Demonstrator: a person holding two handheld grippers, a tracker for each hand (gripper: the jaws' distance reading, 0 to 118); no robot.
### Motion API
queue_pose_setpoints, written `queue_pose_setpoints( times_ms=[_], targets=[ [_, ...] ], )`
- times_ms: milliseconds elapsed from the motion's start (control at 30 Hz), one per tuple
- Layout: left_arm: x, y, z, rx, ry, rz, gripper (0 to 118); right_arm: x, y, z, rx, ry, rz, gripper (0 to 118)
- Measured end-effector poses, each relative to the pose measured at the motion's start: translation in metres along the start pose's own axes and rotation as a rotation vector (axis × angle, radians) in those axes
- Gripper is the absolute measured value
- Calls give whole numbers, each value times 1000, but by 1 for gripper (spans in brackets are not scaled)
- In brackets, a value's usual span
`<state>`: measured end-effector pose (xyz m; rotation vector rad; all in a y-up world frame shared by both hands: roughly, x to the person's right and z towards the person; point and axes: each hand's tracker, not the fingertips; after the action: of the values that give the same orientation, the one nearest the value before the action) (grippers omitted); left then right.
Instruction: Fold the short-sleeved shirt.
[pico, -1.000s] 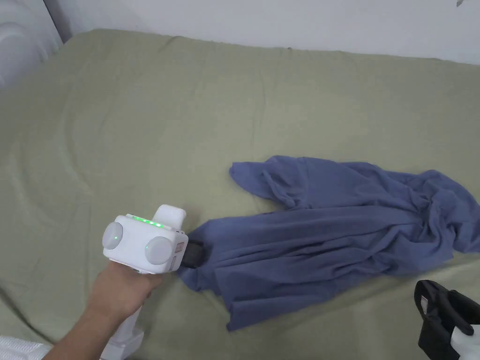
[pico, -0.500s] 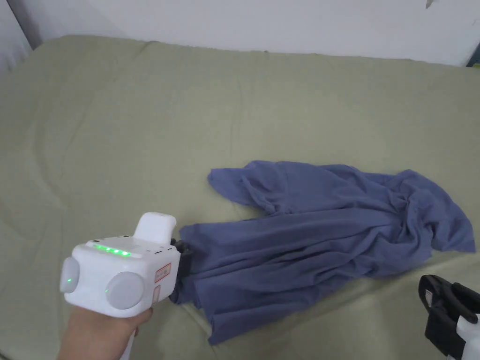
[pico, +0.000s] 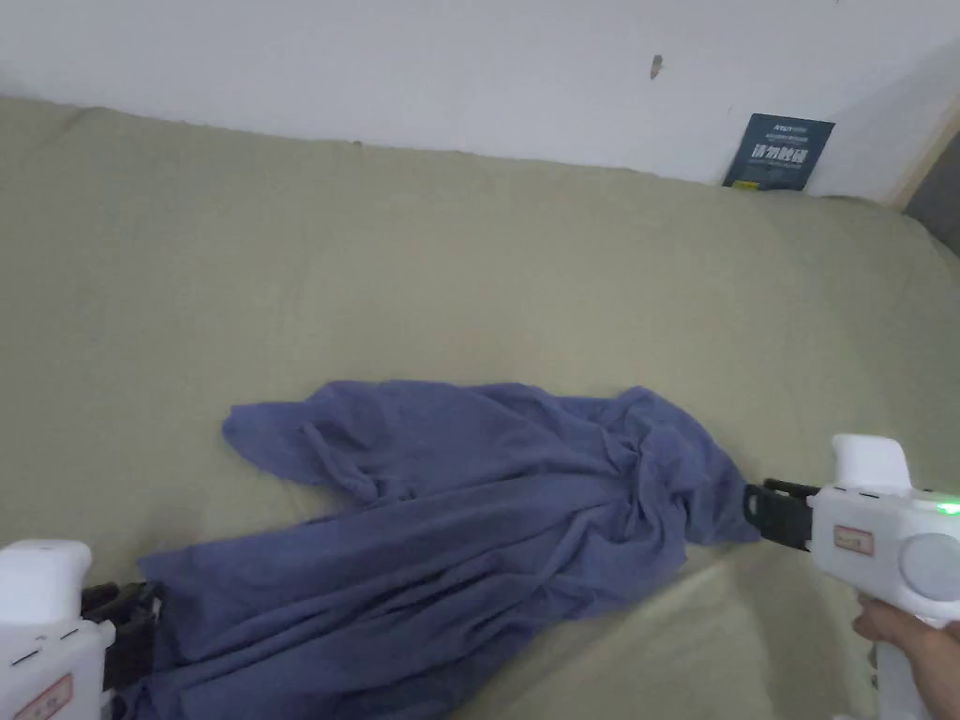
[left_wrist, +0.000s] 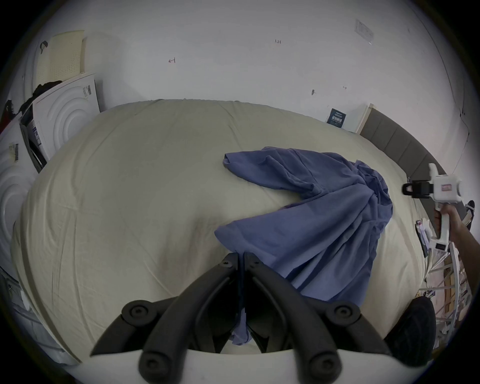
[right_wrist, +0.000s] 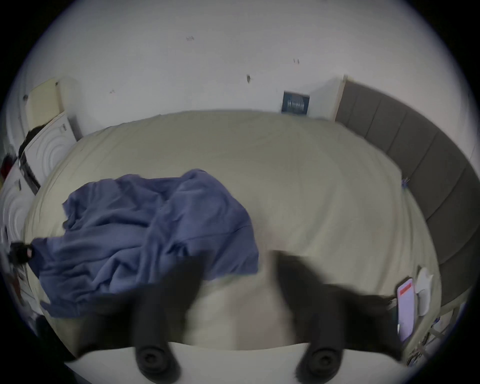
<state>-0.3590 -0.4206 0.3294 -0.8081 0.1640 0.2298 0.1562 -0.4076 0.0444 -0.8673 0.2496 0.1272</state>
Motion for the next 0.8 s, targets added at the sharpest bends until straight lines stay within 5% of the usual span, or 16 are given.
queue_pose_setpoints(
  times_ms=[33,300,333,400,433,500,667,800],
  targets=[
    [0,1,0,11,-3,7,0,6,5,-16,-51,9,-26,113],
    [-12,8,-11,33,-1,92,1,1,16,-81,-90,-164,2,118],
    [-11,10,-14,35,-5,103,1,-3,13,-84,-109,-170,7,101],
    [-8,11,-17,16,23,58,1,-7,10,-93,-175,-89,22,25],
    [-7,12,-19,17,32,45,0,-9,9,-91,-157,-26,15,2],
    [-5,15,-20,32,35,43,0,-21,12,-79,-101,-109,64,2],
    [-2,31,-19,40,15,47,0,-20,25,-30,1,-9,3,2],
    [-6,58,4,125,11,101,0,-24,50,33,137,12,34,2]
  ],
)
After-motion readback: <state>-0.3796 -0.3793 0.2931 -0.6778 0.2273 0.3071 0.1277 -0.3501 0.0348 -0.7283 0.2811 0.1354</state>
